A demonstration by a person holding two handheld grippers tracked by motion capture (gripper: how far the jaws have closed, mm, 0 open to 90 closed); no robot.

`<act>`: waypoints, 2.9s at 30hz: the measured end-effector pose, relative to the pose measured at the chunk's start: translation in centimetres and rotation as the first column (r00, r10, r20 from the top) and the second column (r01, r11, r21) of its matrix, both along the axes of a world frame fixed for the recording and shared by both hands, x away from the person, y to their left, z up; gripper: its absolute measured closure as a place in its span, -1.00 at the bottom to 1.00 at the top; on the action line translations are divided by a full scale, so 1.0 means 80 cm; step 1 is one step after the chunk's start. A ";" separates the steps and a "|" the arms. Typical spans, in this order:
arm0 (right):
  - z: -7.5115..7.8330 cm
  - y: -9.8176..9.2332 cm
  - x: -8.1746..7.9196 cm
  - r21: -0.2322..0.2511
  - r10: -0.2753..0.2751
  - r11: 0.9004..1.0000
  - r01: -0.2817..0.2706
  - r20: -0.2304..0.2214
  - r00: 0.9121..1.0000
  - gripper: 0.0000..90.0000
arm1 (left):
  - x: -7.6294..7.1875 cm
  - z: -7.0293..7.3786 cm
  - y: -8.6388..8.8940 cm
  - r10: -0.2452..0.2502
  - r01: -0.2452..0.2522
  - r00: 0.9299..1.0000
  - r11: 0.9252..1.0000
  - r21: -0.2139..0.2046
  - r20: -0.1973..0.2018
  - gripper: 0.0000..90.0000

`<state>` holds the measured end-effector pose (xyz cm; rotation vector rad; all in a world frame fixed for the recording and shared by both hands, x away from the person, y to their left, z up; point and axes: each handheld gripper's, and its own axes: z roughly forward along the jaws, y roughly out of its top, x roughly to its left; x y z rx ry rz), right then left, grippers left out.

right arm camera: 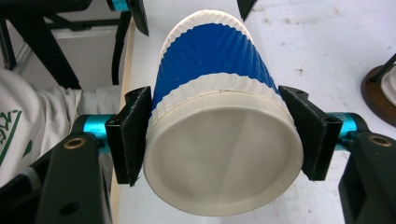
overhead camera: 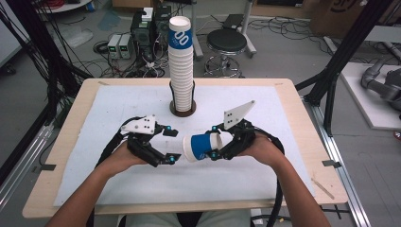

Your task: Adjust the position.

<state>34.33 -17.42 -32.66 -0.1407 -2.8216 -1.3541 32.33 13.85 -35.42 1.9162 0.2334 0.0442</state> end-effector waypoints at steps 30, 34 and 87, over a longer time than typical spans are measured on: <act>-0.042 -0.023 -0.007 0.339 -0.015 0.940 0.042 -0.081 0.997 -0.32 | -0.007 -0.021 -0.008 -0.002 0.000 1.000 0.980 -0.200 -0.007 -0.62; -0.046 -0.021 -0.007 0.366 -0.005 0.930 0.036 -0.085 0.996 -0.32 | -0.008 -0.022 -0.012 -0.008 0.006 1.000 0.978 -0.208 -0.009 -0.62; -0.009 -0.002 -0.015 0.085 -0.069 0.995 0.060 0.105 0.992 -0.54 | 0.006 0.045 -0.043 -0.042 0.023 0.997 0.958 0.287 0.059 -0.36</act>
